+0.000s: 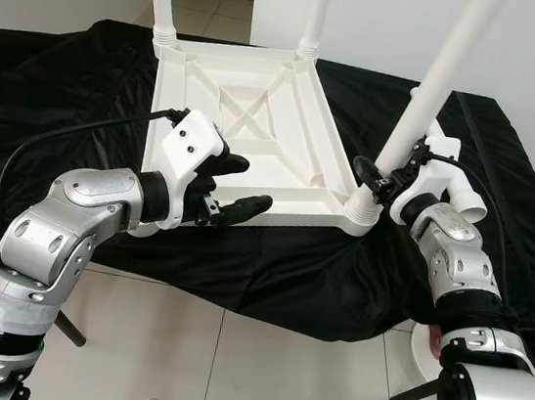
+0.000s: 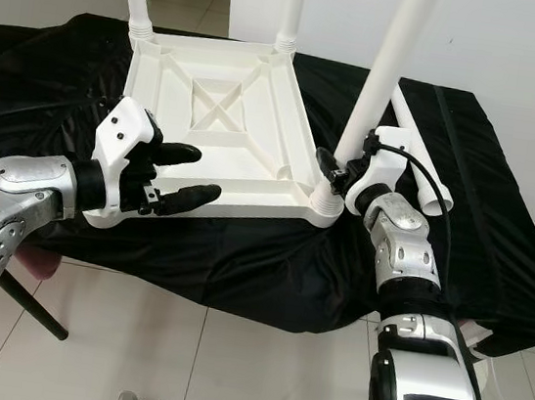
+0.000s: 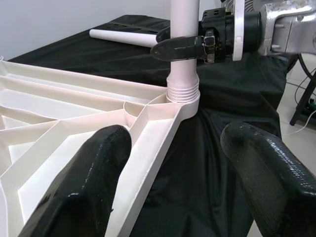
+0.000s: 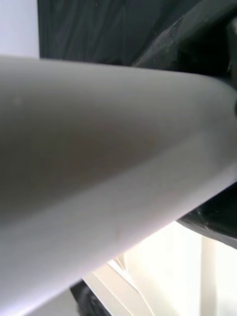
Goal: Building children table
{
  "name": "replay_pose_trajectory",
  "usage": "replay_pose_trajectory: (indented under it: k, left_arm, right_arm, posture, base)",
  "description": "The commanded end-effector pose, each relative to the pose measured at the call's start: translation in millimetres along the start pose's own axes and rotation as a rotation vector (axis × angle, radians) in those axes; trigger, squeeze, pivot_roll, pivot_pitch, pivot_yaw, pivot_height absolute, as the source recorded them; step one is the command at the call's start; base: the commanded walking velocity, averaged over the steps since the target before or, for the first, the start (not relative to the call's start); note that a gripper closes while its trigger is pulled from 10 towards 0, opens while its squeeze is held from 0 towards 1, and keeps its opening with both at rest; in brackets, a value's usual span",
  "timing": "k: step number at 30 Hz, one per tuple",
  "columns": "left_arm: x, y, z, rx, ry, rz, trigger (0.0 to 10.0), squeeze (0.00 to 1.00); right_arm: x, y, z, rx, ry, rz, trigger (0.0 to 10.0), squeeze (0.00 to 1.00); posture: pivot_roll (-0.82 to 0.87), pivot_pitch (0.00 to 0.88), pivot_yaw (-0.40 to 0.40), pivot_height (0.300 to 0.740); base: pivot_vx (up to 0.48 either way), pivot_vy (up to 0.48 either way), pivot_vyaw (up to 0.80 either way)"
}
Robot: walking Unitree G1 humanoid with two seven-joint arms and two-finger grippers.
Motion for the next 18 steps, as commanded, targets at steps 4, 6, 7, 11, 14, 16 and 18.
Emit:
replay_pose_trajectory:
  k: [4, 6, 7, 11, 14, 16, 18]
  left_arm:
    - [2, 3.5, 0.2, -0.037, 0.012, 0.018, 10.0, 0.0]
    - [2, 4.0, 0.9, -0.042, 0.013, 0.015, 10.0, 0.0]
    - [2, 4.0, 0.9, -0.042, 0.013, 0.015, 10.0, 0.0]
    - [2, 4.3, 2.2, -0.048, 0.014, 0.013, 10.0, 0.0]
    - [3, 4.3, 2.8, -0.052, 0.016, 0.013, 10.0, 0.0]
    - [3, 4.3, 2.8, -0.052, 0.016, 0.013, 10.0, 0.0]
    - [3, 4.6, 3.1, -0.054, 0.017, 0.013, 10.0, 0.0]
  right_arm:
    - [-54, 15.1, -16.5, -0.131, -0.182, 0.016, 10.0, 0.0]
    - [-62, 16.9, -22.5, -0.229, -0.165, 0.044, 10.0, 0.0]
    - [-62, 16.9, -22.5, -0.229, -0.165, 0.044, 10.0, 0.0]
    - [-71, 20.3, -28.3, -0.346, -0.167, 0.101, 10.0, 0.0]
    - [-74, 20.5, -30.3, -0.416, -0.17, 0.118, 10.0, 0.0]
    - [-74, 20.3, -30.4, -0.423, -0.169, 0.117, 10.0, 0.0]
    - [-76, 21.4, -32.3, -0.491, -0.175, 0.109, 10.0, 0.0]
  posture:
    - [0.0, 0.136, 0.031, 0.74]
    - [0.0, 0.14, 0.034, 0.74]
    - [0.0, 0.14, 0.034, 0.74]
    - [-0.01, 0.142, 0.037, 0.74]
    - [-0.01, 0.143, 0.038, 0.74]
    - [-0.01, 0.143, 0.038, 0.74]
    - [-0.01, 0.144, 0.038, 0.74]
  base:
    - [0.0, 0.0, 0.0]
    - [0.0, 0.0, 0.0]
    - [0.0, 0.0, 0.0]
    - [0.0, 0.0, 0.0]
    - [0.0, 0.0, 0.0]
    - [0.0, 0.0, 0.0]
    - [0.0, 0.0, 0.0]
Point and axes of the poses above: a point about 5 cm out from each wrist's last joint towards the gripper, its own z axis pointing out of the wrist towards the gripper, its own x axis along the axis of the wrist's last joint, y = z × x, the point moved 3 cm from there along z, pointing out of the wrist towards the gripper, and after that the axes turned 11 degrees about z, right-handed, at the moved point
